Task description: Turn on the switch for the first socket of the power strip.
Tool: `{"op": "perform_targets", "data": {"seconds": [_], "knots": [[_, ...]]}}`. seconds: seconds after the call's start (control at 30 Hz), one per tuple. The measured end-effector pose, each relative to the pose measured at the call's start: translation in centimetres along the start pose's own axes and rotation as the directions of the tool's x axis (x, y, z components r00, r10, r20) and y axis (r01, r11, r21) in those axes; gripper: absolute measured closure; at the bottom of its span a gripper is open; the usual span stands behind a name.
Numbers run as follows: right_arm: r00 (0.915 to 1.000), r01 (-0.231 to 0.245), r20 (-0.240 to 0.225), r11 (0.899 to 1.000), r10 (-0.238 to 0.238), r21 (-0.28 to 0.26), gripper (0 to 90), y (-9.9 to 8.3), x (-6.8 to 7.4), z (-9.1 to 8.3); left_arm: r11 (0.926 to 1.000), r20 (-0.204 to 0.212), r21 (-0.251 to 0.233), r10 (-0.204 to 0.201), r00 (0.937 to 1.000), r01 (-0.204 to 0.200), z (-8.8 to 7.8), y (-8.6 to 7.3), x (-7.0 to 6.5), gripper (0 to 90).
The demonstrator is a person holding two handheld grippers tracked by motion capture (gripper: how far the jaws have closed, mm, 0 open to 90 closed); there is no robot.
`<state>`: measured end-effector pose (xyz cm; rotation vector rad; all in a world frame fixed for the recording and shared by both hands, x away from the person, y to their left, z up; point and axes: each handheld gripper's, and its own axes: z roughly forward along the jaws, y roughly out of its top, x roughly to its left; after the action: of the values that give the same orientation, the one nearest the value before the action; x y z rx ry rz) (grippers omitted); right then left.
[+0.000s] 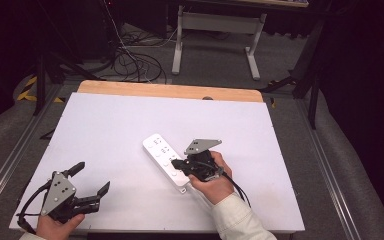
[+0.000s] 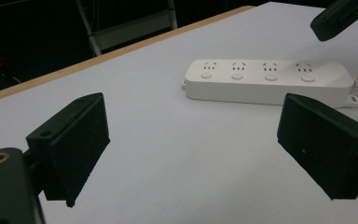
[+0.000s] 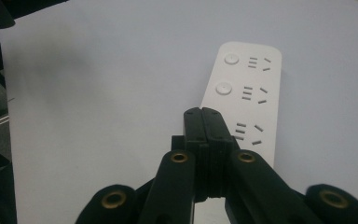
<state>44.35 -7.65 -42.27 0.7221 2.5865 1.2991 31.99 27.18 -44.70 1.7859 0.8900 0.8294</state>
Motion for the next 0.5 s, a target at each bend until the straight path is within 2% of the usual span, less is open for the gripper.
{"op": "perform_targets", "data": {"seconds": [0.23,0.5], "knots": [[0.9996,-0.022,-0.017,1.0,0.023,0.019,90.0,-0.5,-0.2,0.8,1.0,0.001,0.0,0.0,1.0,0.0,0.0,0.0,0.0,9.7],[1.0,0.002,0.003,0.997,-0.002,0.071,90.0,-0.8,-0.1,1.7,1.0,0.003,0.0,-0.003,1.0,0.003,0.0,0.0,0.0,9.6]]}}
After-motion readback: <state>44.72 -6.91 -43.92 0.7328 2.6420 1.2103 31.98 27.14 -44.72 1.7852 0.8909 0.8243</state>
